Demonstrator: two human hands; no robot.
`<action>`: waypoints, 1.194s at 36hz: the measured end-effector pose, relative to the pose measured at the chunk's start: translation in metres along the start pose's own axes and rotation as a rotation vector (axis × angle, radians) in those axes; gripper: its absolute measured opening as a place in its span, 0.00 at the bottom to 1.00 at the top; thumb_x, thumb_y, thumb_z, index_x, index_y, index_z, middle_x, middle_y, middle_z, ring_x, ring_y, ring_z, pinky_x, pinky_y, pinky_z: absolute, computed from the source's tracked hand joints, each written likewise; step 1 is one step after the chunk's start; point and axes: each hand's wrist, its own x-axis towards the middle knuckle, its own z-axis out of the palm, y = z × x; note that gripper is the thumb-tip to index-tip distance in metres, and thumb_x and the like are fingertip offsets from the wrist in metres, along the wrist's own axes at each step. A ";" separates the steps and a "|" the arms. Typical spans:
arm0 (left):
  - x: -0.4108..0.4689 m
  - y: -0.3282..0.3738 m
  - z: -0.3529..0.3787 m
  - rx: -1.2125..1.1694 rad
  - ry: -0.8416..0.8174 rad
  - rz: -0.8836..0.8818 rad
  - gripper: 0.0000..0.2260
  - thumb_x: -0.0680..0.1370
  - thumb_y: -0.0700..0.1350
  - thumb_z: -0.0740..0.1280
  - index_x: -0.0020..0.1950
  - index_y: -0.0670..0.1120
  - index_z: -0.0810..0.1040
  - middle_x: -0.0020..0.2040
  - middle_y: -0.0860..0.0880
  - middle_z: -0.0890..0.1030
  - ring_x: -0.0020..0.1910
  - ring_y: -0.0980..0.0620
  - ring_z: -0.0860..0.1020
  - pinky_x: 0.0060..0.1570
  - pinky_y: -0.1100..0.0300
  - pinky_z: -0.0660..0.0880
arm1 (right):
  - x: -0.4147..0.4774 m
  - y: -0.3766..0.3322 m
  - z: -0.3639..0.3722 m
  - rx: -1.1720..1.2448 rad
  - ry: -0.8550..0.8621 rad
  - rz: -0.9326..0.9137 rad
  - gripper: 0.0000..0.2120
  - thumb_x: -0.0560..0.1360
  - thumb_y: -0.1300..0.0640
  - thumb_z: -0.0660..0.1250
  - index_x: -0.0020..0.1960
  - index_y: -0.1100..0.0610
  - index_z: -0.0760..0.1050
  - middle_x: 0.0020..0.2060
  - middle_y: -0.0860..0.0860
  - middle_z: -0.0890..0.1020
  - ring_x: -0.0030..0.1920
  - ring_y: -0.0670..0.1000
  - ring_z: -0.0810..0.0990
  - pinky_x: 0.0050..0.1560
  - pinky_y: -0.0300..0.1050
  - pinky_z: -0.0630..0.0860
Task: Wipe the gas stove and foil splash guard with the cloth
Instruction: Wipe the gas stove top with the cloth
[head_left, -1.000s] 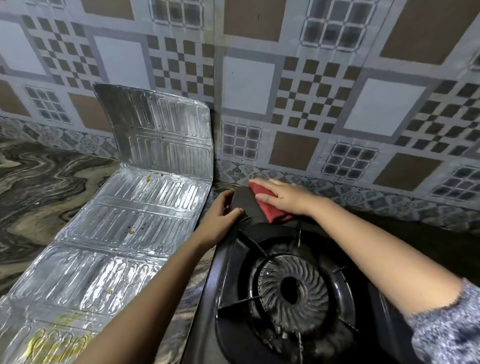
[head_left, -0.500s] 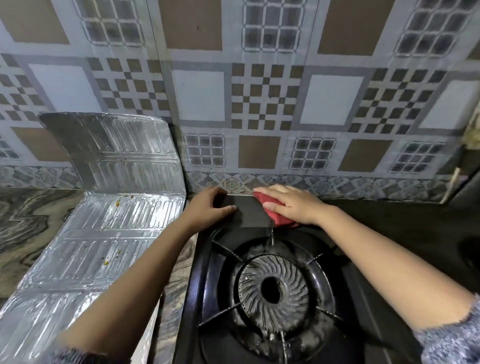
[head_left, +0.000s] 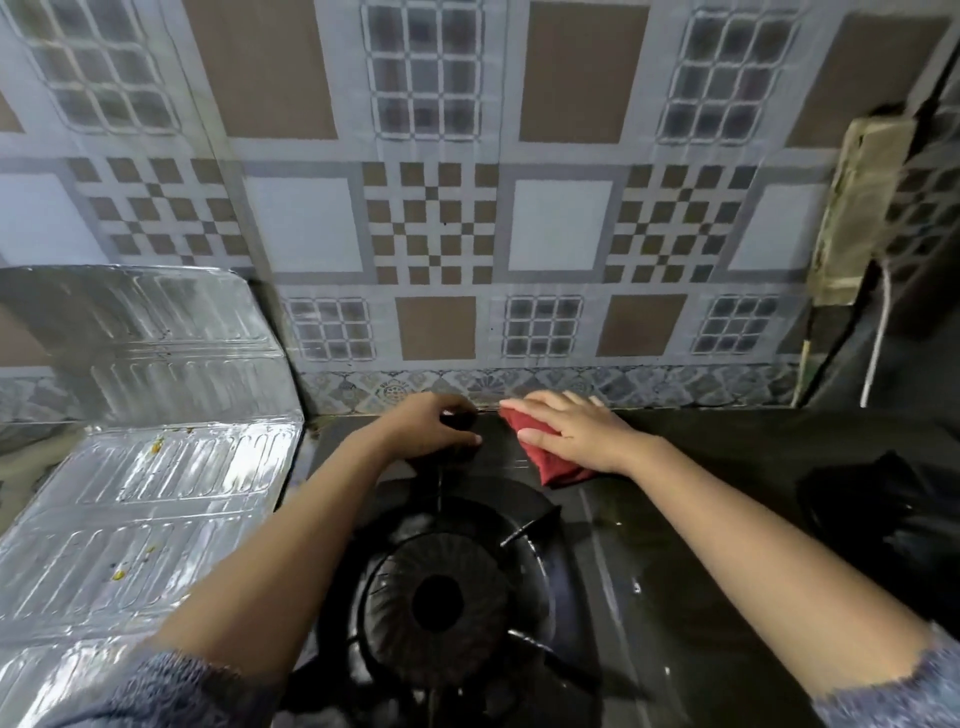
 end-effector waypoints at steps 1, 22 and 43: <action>0.004 0.005 0.002 0.011 -0.017 0.000 0.20 0.71 0.53 0.71 0.62 0.51 0.75 0.61 0.49 0.78 0.60 0.49 0.75 0.59 0.59 0.69 | -0.004 0.005 -0.001 0.000 -0.004 0.004 0.22 0.78 0.38 0.47 0.71 0.32 0.48 0.74 0.43 0.56 0.72 0.53 0.56 0.70 0.58 0.50; 0.076 0.141 0.077 0.003 -0.177 0.063 0.22 0.72 0.53 0.70 0.65 0.51 0.72 0.64 0.49 0.75 0.60 0.51 0.73 0.57 0.60 0.67 | -0.087 0.162 -0.027 0.028 -0.069 0.158 0.23 0.77 0.35 0.46 0.70 0.30 0.45 0.75 0.42 0.51 0.75 0.56 0.48 0.71 0.59 0.44; 0.124 0.223 0.133 -0.014 -0.201 0.124 0.22 0.73 0.54 0.68 0.65 0.50 0.71 0.65 0.49 0.73 0.63 0.50 0.71 0.62 0.57 0.66 | -0.128 0.263 -0.052 0.129 -0.138 0.227 0.24 0.78 0.39 0.51 0.72 0.35 0.50 0.73 0.45 0.57 0.73 0.54 0.55 0.71 0.55 0.53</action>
